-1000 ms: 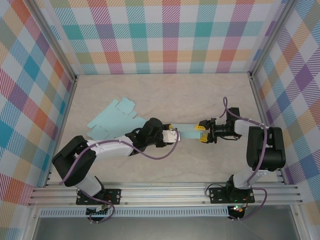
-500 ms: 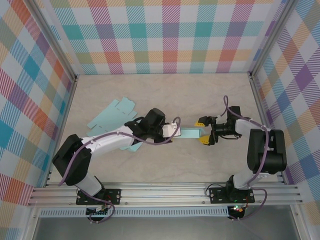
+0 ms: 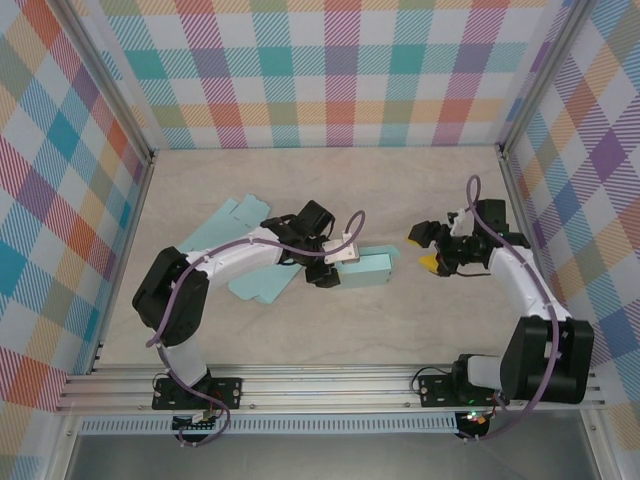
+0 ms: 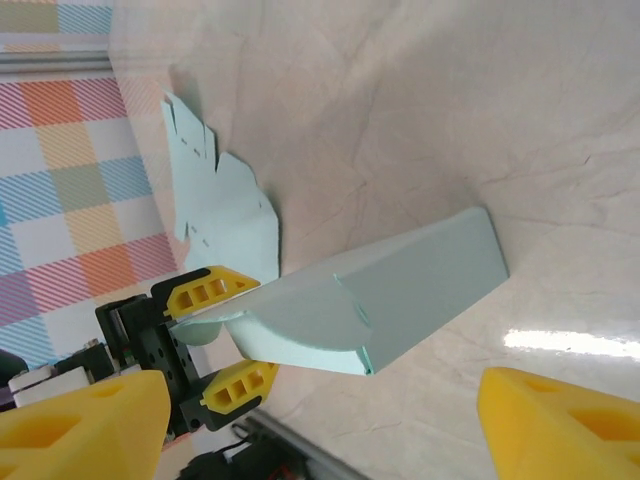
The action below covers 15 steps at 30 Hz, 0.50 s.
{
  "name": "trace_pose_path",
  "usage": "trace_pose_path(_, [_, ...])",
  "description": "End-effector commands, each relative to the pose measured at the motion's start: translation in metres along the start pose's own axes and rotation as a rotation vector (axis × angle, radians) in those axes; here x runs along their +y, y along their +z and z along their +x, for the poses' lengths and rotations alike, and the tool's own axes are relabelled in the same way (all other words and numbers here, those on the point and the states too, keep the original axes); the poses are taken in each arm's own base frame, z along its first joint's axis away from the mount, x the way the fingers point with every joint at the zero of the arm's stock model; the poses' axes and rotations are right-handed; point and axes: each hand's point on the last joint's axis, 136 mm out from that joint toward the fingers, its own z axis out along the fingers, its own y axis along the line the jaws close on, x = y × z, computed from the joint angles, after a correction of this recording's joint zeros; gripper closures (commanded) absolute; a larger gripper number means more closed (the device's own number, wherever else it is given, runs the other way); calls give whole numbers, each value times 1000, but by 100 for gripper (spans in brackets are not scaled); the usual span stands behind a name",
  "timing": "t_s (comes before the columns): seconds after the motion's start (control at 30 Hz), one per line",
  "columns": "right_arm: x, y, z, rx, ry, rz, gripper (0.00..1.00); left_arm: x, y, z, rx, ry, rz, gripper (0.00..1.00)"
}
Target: Fold the paper box
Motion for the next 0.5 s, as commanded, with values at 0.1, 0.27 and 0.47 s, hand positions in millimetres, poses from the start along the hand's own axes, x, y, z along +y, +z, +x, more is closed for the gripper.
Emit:
trace_pose_path(0.1, [13,-24,-6,-110,-175,37,16,8,-6,-11,-51,-21,-24,30])
trace_pose_path(0.27, [22,-33,-6,-155,-251,33,5,12,-19,-22,-115,-18,-71,16])
trace_pose_path(0.47, [35,-50,-10,-260,-332,36,0,11,-60,-41,-233,-60,-150,0])
